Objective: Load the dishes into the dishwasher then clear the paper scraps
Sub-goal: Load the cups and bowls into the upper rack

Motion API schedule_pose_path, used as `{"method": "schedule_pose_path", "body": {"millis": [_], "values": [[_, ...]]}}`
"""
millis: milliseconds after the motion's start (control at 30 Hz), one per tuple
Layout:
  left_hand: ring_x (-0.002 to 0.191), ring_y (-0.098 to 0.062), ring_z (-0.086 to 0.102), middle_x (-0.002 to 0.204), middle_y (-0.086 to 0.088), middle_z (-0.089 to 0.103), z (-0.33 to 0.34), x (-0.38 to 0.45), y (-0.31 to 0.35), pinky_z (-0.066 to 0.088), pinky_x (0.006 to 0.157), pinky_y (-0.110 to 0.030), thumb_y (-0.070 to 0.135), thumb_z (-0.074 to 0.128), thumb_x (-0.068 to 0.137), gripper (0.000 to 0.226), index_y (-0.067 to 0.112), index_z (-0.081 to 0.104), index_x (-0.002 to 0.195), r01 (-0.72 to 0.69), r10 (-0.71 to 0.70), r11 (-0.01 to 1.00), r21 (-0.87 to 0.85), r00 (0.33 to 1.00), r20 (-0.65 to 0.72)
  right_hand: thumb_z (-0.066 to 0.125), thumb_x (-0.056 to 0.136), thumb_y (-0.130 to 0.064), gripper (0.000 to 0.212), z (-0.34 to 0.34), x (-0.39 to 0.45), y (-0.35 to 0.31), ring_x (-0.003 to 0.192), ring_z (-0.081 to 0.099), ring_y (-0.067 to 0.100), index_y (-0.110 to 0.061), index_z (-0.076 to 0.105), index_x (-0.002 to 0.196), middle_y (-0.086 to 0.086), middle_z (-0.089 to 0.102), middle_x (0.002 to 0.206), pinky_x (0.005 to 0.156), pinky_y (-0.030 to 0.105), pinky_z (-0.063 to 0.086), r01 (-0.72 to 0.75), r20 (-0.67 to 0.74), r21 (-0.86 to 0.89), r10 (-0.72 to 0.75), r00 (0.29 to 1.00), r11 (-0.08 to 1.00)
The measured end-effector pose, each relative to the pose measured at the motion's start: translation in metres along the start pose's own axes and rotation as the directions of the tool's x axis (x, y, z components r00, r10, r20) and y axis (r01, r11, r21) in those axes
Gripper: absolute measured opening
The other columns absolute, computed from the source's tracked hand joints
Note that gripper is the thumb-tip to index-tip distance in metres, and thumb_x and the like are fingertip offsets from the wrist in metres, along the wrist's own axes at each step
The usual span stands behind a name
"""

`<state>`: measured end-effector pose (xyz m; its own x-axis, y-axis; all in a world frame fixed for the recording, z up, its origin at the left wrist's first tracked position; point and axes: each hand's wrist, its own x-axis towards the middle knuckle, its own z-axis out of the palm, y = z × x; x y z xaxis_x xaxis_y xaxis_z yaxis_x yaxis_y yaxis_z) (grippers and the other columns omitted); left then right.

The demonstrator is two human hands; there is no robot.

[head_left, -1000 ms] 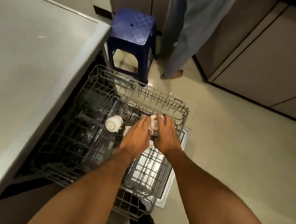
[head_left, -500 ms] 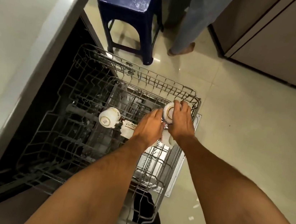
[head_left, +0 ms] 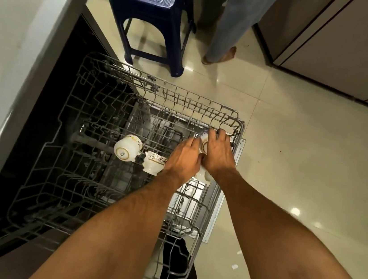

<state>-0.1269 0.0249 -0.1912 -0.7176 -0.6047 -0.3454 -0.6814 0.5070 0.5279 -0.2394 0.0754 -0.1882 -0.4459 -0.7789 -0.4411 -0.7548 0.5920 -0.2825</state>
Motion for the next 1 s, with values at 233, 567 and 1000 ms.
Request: {"method": "schedule_pose_path", "body": {"millis": [233, 567, 1000], "values": [[0.121, -0.018, 0.055, 0.132, -0.005, 0.056, -0.004, -0.004, -0.003, 0.046, 0.109, -0.037, 0.023, 0.058, 0.099, 0.043, 0.013, 0.046, 0.139, 0.035, -0.036, 0.999, 0.011, 0.999, 0.028, 0.081, 0.08, -0.016, 0.083, -0.004, -0.003, -0.003, 0.133, 0.041, 0.034, -0.013, 0.034, 0.148, 0.018, 0.039, 0.144, 0.109, 0.04, 0.045, -0.003, 0.031, -0.009, 0.003, 1.0, 1.0], [0.137, -0.022, 0.044, 0.145, -0.011, 0.049, -0.043, -0.044, -0.015, 0.028, 0.122, -0.036, 0.021, 0.05, 0.102, 0.049, 0.006, 0.038, 0.147, 0.033, 0.009, 0.969, 0.244, 0.986, -0.168, 0.062, 0.099, -0.035, 0.065, -0.022, -0.035, -0.037, 0.139, 0.036, 0.033, -0.008, 0.033, 0.151, 0.019, 0.039, 0.148, 0.117, 0.042, 0.036, 0.083, -0.113, -0.104, -0.095, 0.989, 0.991], [0.144, -0.03, 0.036, 0.154, -0.017, 0.041, -0.128, -0.223, -0.034, 0.02, 0.125, -0.044, 0.026, 0.049, 0.101, 0.057, 0.003, 0.033, 0.15, 0.182, 0.006, 0.884, 0.43, 0.916, -0.4, 0.07, 0.093, -0.027, 0.06, -0.028, -0.178, -0.141, 0.128, 0.043, 0.034, -0.008, 0.041, 0.142, 0.019, 0.044, 0.14, 0.107, 0.043, 0.045, 0.263, -0.278, -0.22, -0.319, 0.906, 0.939]]}}
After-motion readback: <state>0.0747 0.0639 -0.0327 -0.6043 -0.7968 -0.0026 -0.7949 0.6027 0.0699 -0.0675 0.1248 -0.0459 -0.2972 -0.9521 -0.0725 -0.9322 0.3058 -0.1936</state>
